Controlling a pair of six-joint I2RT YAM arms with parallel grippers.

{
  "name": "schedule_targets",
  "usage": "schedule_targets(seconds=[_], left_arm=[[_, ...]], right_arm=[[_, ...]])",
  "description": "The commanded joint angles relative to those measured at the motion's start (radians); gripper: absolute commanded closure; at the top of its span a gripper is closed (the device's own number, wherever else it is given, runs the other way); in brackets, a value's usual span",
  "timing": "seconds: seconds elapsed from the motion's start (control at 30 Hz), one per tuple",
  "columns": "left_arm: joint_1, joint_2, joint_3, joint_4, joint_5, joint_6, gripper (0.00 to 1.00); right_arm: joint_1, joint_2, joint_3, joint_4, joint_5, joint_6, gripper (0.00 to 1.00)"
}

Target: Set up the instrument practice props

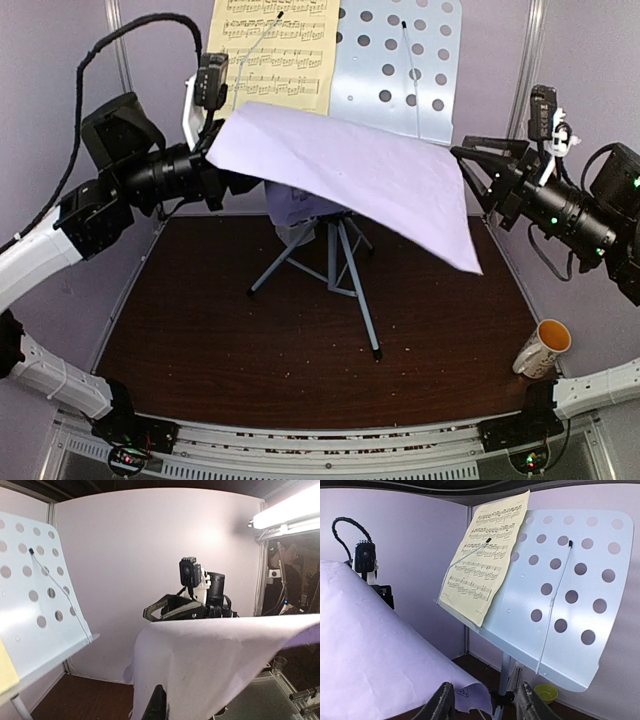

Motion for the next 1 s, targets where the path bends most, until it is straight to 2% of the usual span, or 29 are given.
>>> schedule_targets(seconds=[0.0,0.07,0.17,0.3,0.43,0.57,0.7,0.83,0.97], left_arm=[[-0.001,0.137,0.265,-0.251,0.008,0.016,1.0],[0.001,0.204,0.402,-0.341,0.027,0.021,1.0],[0.013,0.279,0.546,-0.412,0.026,-0.005,1.0],[0.064,0.279,0.563,-0.325,0.056,-0.11,1.0],[0.148,0.258,0.55,-0.251,0.052,-0.207,1.0],[0.211,0.263,0.546,-0.185,0.082,-0.3,1.0],[0.219,0.297,0.588,-0.19,0.098,-0.323,1.0],[0.218,0.321,0.608,-0.19,0.097,-0.332,1.0],[0.219,0.327,0.614,-0.219,0.079,-0.316,1.0]], right_arm=[[-0.007,0.082,0.125,0.121,0.168,-0.059,0.53],[-0.008,0.122,0.18,0.157,0.19,-0.081,0.5],[-0.012,0.191,0.269,0.19,0.21,-0.129,0.37],[-0.016,0.225,0.33,0.188,0.249,-0.184,0.27],[-0.032,0.167,0.261,0.162,0.292,-0.178,0.25],[-0.043,0.085,0.146,0.106,0.306,-0.161,0.29],[-0.043,0.089,0.118,0.024,0.183,-0.107,0.45],[-0.04,0.174,0.173,0.056,0.037,-0.055,0.54],[-0.039,0.302,0.333,0.115,-0.02,-0.066,0.55]])
